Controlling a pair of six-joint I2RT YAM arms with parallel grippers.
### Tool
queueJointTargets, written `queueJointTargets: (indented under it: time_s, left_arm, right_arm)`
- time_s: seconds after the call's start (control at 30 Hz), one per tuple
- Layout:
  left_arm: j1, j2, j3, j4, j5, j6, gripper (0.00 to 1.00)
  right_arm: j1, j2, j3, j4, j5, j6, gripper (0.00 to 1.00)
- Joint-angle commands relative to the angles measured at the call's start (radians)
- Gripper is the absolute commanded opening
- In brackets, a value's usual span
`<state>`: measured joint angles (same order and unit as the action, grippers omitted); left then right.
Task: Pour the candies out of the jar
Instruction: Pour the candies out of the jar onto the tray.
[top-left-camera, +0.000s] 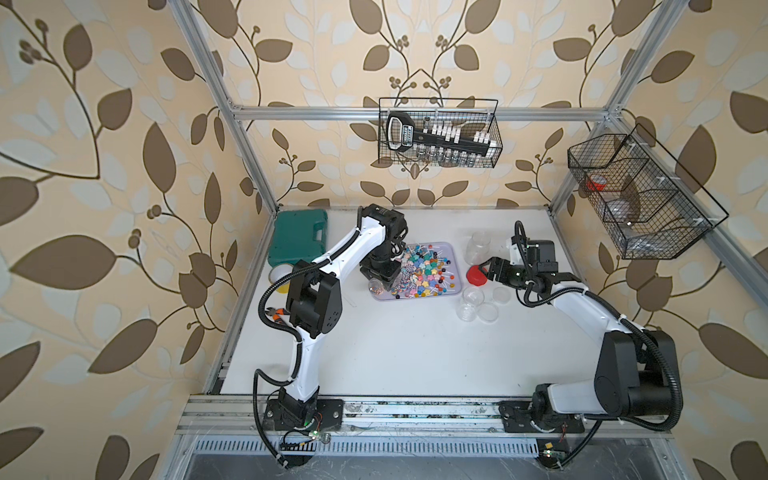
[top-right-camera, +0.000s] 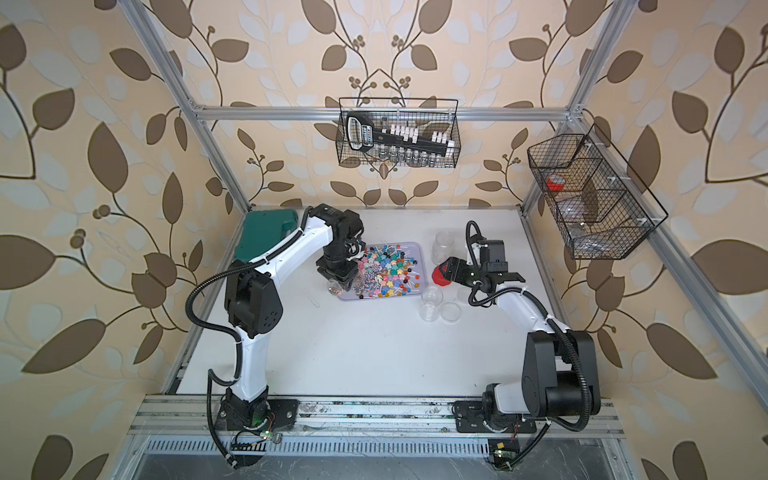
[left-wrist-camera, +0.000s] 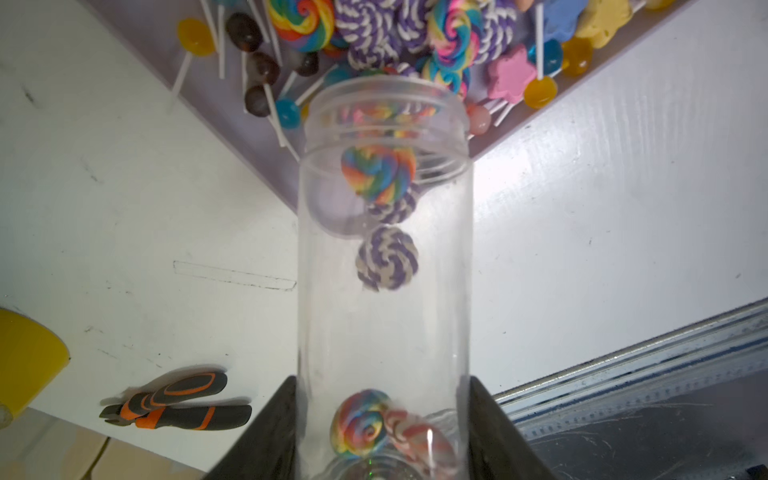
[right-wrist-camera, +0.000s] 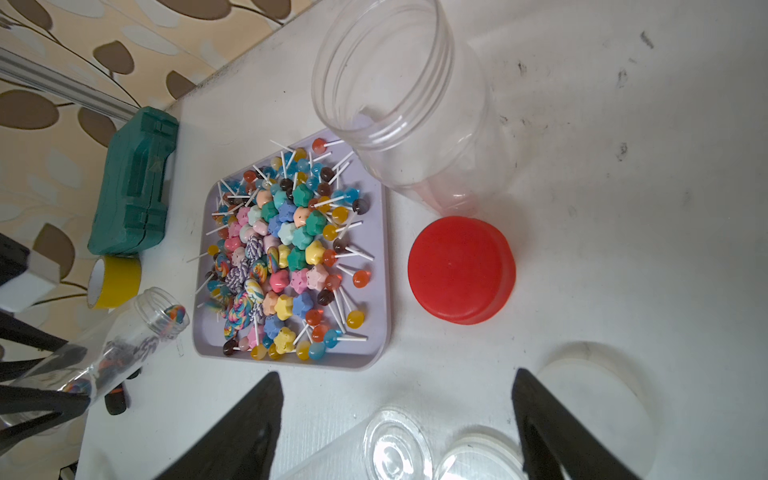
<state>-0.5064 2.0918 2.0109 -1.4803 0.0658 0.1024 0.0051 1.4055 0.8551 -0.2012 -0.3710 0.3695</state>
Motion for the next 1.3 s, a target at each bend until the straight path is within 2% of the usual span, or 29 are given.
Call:
queueJointTargets:
  time_s: [0.0,0.03,0.1,0.17,0.2,0.27,0.3,0.37,0.43,0.47,0.57,0.63,0.7,0.77,0.83,0.9,1.03,1.27]
  left_arm:
    - [-0.125,-0.008,0.076,-0.047,-0.026,0.006,0.58]
    - [-0.113,-0.030,0.026,-0.008,-0.037,0.015,0.58]
    - [-0.011,-0.075,-0.119,0.090,0.015,0.037,0.58]
    - [0.044,-0.041,-0.060,0.023,0.124,0.023,0.56]
    - [0.020,-0.037,-0.030,0.011,0.131,0.019,0.56]
    - [-0.054,-0.060,-0.008,0.035,0.048,0.023,0.57]
    - [-0.054,-0.073,-0.026,0.056,0.021,0.028,0.58]
    - [0.003,-0.072,-0.061,0.074,0.030,0.034,0.58]
    - [0.018,-0.025,0.010,0.001,0.070,0.018,0.56]
    - [-0.004,-0.023,0.027,-0.001,0.075,0.016,0.56]
    - [-0.039,-0.049,0.027,0.018,-0.011,0.017,0.57]
    - [0.002,-0.062,-0.023,0.034,-0.065,0.030,0.57]
    - [0.032,-0.045,0.011,-0.023,-0.061,0.016,0.56]
    - [-0.008,-0.039,0.074,-0.040,-0.008,0.018,0.56]
    - [-0.045,-0.056,0.074,-0.022,-0.044,0.020,0.56]
    - [-0.036,-0.093,0.050,0.005,-0.037,0.027,0.56]
    - [-0.026,-0.235,-0.109,0.143,0.038,0.085,0.57]
    - [0.026,-0.491,-0.394,0.418,0.321,0.190,0.60]
  right_arm:
    - [0.003,-0.008,0.011,-0.007,0.002,-0.011,0.83]
    - [0.002,-0.008,0.012,-0.009,0.004,-0.012,0.83]
    - [0.002,-0.010,0.013,-0.010,0.004,-0.015,0.83]
    - [0.003,-0.008,0.010,-0.009,0.003,-0.015,0.83]
    - [0.003,-0.008,0.008,-0.005,0.004,-0.013,0.83]
    - [0.003,0.001,0.007,-0.001,-0.001,-0.010,0.83]
    - [0.003,0.002,0.009,-0.003,-0.006,-0.010,0.83]
    - [0.002,-0.003,0.009,-0.004,-0.001,-0.013,0.83]
    - [0.001,-0.010,0.009,-0.007,0.009,-0.016,0.83]
    - [0.001,-0.008,0.009,-0.006,0.008,-0.015,0.83]
    - [0.002,0.000,0.012,-0.007,-0.003,-0.012,0.83]
    - [0.002,-0.007,0.009,-0.009,0.004,-0.016,0.83]
    - [0.002,-0.013,0.009,-0.009,0.007,-0.016,0.83]
    - [0.002,-0.010,0.010,-0.005,0.003,-0.015,0.83]
    - [0.002,-0.007,0.014,0.001,-0.016,-0.014,0.83]
    - [0.002,-0.021,0.014,0.014,-0.049,-0.016,0.83]
    - [0.012,-0.062,0.035,0.031,-0.172,-0.023,0.81]
    - [0.106,-0.075,0.214,-0.029,-0.392,-0.047,0.77]
